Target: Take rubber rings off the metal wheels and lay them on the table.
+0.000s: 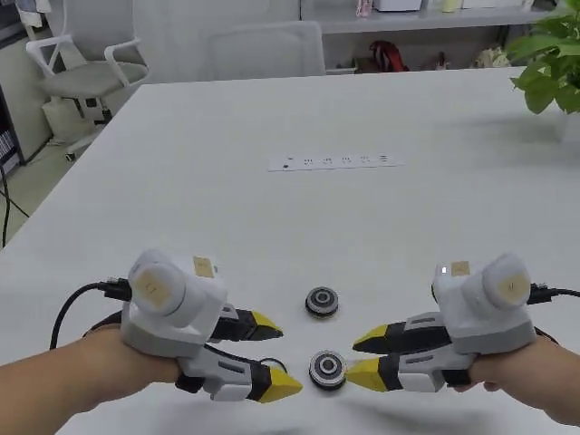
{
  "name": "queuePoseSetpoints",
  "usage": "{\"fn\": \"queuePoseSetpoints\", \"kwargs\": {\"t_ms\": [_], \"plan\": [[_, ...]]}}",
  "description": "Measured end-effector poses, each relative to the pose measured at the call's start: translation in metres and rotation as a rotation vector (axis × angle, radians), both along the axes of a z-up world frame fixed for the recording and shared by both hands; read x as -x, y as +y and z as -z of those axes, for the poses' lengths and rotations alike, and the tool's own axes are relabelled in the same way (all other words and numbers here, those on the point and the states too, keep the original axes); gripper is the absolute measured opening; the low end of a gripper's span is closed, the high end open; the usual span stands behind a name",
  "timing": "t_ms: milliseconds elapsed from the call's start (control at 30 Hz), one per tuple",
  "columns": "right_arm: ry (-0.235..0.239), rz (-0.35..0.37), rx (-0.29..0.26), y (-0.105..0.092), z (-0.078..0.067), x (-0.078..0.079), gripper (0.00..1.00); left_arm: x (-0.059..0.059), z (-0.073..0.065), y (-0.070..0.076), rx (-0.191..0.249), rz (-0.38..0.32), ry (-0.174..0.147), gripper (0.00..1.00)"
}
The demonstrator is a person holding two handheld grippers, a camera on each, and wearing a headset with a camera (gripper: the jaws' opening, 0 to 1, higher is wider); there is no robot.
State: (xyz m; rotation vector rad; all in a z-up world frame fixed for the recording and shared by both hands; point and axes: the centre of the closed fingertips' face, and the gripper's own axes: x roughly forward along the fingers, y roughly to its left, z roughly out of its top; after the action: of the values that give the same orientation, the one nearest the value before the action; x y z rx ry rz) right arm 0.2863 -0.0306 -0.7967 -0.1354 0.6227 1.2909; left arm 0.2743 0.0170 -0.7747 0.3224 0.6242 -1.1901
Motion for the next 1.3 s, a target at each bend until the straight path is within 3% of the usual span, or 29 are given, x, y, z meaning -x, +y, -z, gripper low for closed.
{"fn": "queuePoseSetpoints", "kwargs": {"t_ms": [267, 833, 1067, 1167, 1300], "plan": [[-0.017, -0.033, 0.029, 0.004, 0.011, 0.006, 0.2, -0.001, 0.008, -0.011, 0.002, 0.004, 0.021, 0.39], [-0.032, -0.049, 0.039, 0.007, 0.015, 0.009, 0.18, 0.0, 0.016, -0.035, 0.022, 0.006, 0.036, 0.26], [-0.033, -0.048, 0.038, 0.007, 0.015, 0.008, 0.17, -0.003, 0.019, -0.036, 0.015, -0.022, 0.032, 0.21], [-0.033, -0.044, 0.037, 0.007, 0.016, 0.008, 0.16, -0.007, 0.02, -0.035, 0.003, -0.029, 0.008, 0.17], [-0.038, -0.042, 0.037, 0.007, 0.016, 0.007, 0.15, -0.01, 0.02, -0.037, 0.007, -0.054, 0.003, 0.14]]}}
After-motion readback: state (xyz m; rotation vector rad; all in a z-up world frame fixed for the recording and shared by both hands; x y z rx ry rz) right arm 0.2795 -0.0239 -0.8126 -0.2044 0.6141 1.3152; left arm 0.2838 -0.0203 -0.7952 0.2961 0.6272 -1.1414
